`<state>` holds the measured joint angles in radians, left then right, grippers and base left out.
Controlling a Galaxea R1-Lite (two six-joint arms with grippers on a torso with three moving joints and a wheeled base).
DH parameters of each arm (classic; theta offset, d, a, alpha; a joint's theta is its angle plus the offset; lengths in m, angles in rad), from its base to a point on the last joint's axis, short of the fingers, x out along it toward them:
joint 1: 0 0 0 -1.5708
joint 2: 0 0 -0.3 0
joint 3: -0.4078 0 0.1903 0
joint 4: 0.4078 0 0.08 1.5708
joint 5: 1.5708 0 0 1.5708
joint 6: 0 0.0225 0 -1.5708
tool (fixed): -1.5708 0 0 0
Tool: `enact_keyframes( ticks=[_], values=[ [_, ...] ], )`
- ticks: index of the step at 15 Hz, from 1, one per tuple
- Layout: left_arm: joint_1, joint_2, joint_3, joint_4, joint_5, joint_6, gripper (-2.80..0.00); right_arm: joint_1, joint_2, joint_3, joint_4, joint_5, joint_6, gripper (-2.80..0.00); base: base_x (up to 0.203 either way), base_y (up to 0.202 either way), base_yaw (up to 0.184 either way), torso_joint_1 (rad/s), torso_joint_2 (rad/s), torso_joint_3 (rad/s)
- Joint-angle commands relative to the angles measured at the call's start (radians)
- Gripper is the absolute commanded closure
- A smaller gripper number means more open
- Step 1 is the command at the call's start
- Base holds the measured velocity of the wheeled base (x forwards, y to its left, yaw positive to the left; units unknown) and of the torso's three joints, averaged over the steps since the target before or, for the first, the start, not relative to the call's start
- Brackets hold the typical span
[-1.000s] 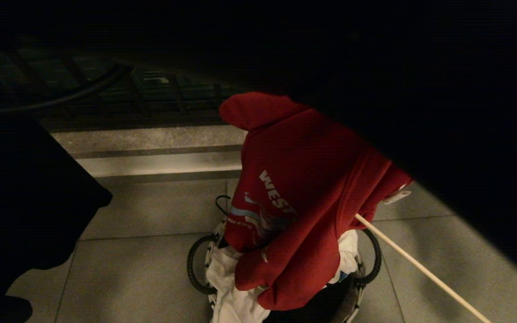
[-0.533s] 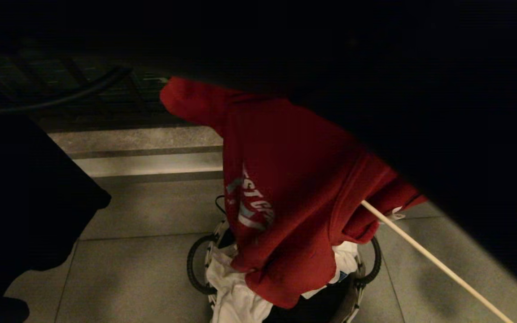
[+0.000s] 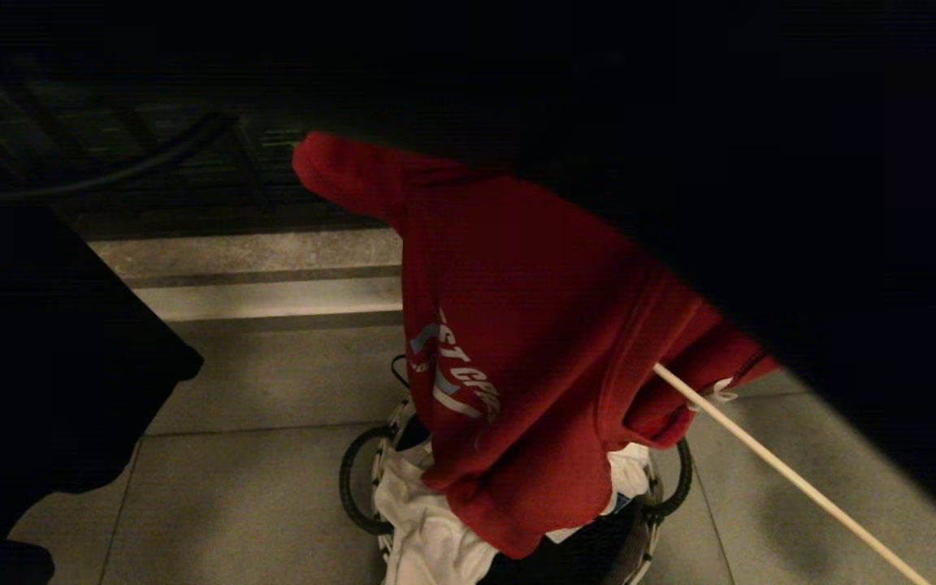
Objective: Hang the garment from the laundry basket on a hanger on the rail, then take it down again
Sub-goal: Hang the clothes on the clothes rack
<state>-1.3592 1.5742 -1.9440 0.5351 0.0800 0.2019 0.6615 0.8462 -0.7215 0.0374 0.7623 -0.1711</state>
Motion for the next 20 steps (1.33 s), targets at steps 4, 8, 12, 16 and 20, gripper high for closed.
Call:
enact_keyframes(
  ticks=[4,8,12,16,20],
  values=[
    [-0.014,-0.031,0.004,0.002,0.035,0.001,0.00,-0.005,0.025,-0.003,0.001,0.000,-0.001,0.00,0.000,0.000,0.000,0.000,0.00,0.000],
    [-0.014,-0.025,0.043,0.002,0.034,-0.006,0.00,-0.008,0.024,-0.014,-0.002,-0.001,0.030,0.00,0.000,0.000,0.000,0.000,0.00,0.000],
    [-0.021,-0.023,0.019,0.000,0.033,-0.009,0.00,-0.014,0.025,-0.004,-0.065,-0.035,0.076,0.00,0.000,0.000,0.000,0.000,0.00,0.000],
    [-0.036,-0.039,0.015,0.000,0.049,-0.010,0.00,-0.014,0.027,-0.006,-0.067,-0.049,0.076,0.00,0.000,0.000,0.000,0.000,0.00,0.000],
    [-0.043,-0.043,0.016,0.000,0.062,-0.010,0.00,-0.015,0.037,-0.007,-0.068,-0.057,0.076,0.00,0.000,0.000,0.000,0.000,0.00,0.000]
  ],
)
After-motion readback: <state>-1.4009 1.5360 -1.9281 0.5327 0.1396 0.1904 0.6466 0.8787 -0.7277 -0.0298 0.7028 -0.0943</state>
